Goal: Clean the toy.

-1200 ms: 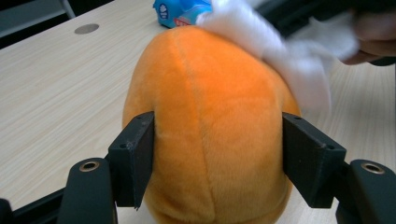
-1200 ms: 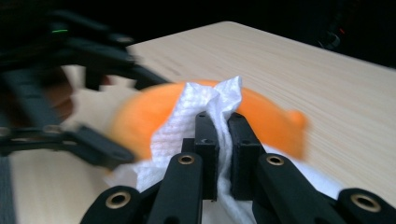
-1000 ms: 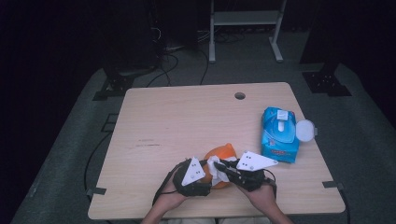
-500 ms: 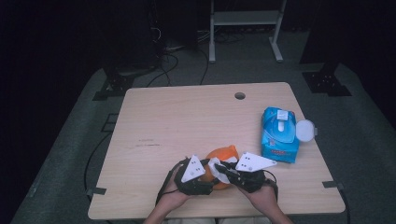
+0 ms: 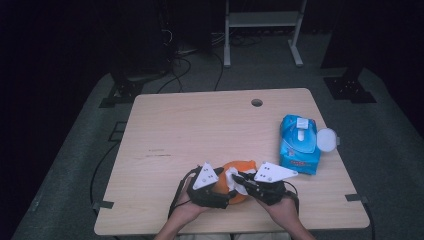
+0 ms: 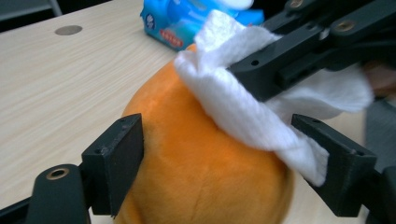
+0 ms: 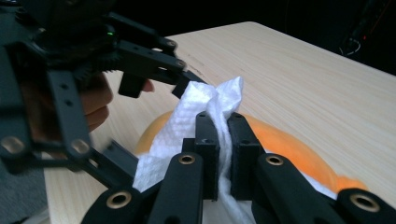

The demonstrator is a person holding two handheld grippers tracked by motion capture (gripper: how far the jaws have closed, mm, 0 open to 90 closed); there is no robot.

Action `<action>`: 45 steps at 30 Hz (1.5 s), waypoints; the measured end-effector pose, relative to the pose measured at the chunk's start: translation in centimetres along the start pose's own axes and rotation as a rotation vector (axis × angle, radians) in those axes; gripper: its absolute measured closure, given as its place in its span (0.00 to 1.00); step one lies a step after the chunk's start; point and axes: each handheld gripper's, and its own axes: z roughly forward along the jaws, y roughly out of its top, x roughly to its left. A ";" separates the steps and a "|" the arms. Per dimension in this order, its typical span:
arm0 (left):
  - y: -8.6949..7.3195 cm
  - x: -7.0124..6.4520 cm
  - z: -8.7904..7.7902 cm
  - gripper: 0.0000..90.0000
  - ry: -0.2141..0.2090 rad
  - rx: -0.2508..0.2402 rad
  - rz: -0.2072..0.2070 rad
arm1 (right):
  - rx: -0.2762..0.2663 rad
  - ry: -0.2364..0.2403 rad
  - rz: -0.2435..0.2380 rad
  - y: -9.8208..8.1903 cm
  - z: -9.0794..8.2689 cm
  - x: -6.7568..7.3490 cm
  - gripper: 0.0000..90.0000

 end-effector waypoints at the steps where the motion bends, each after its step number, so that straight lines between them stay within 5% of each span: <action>1: -0.1 0.1 -0.1 0.29 -0.006 -0.008 0.006 | 0.001 -0.009 -0.012 0.1 0.0 0.0 0.93; 7: -0.3 0.4 -0.4 0.32 -0.028 -0.002 0.037 | -0.002 -0.061 0.009 -0.3 -0.5 -1.6 0.93; 16: -0.5 2.0 -1.1 0.23 0.000 0.051 -0.051 | 0.014 -0.006 0.013 -0.3 0.2 0.2 0.93; 21: -0.2 1.1 -0.8 0.22 -0.014 0.040 -0.003 | 0.008 -0.004 0.036 -0.2 0.2 0.1 0.93; 25: -0.4 1.0 -0.9 0.31 -0.020 0.046 0.043 | -0.022 -0.054 0.057 -0.1 -0.4 -1.5 0.93; 29: -0.1 1.1 -0.8 0.25 -0.024 0.026 -0.001 | -0.014 -0.085 0.123 -1.3 -0.6 -3.3 0.93; 33: 0.4 0.3 -0.7 0.21 -0.004 0.030 0.005 | -0.007 -0.071 0.118 -1.4 -0.6 -2.5 0.93; 35: 0.2 0.3 -0.7 0.26 0.004 0.047 0.032 | -0.010 -0.049 0.108 -1.1 -0.6 -1.7 0.93; 39: -0.4 1.1 -1.2 0.32 -0.014 0.045 0.009 | -0.009 -0.025 0.057 -0.6 -0.4 -0.9 0.93; 45: -0.2 1.2 -0.9 0.25 0.003 0.006 -0.007 | -0.009 -0.089 0.146 -1.8 -1.0 -3.1 0.93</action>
